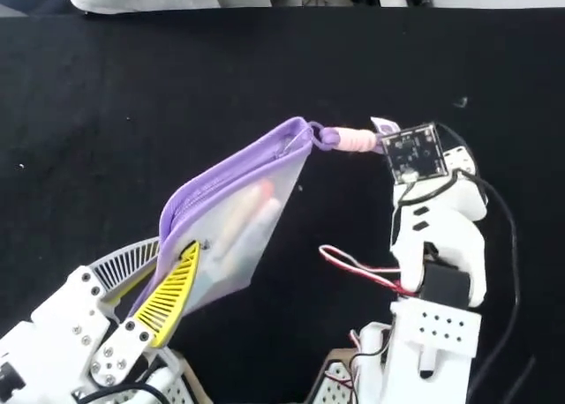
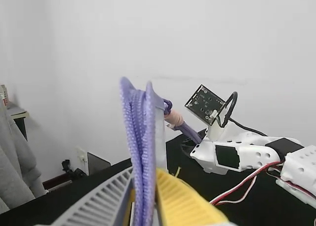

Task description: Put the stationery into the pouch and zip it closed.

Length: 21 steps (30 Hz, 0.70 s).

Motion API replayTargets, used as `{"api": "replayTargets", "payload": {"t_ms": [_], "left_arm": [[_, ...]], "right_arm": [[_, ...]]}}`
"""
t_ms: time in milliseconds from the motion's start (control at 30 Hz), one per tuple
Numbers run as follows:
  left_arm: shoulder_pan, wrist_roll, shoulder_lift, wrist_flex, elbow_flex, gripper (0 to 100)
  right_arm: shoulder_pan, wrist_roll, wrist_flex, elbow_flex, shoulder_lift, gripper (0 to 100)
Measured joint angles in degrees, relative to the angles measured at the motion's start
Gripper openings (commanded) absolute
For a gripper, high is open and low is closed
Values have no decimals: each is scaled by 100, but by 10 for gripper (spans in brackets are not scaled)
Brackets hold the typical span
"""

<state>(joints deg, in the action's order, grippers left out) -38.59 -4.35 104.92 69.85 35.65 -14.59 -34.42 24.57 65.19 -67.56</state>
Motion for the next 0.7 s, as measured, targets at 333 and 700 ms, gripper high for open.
{"api": "replayTargets", "payload": {"t_ms": [333, 700], "left_arm": [[211, 0, 0, -290, 501, 29], [1196, -18, -70, -2075, 2409, 29]], "right_arm": [[492, 853, 923, -862, -492, 349], [1916, 756, 1952, -1257, -2259, 351]]}}
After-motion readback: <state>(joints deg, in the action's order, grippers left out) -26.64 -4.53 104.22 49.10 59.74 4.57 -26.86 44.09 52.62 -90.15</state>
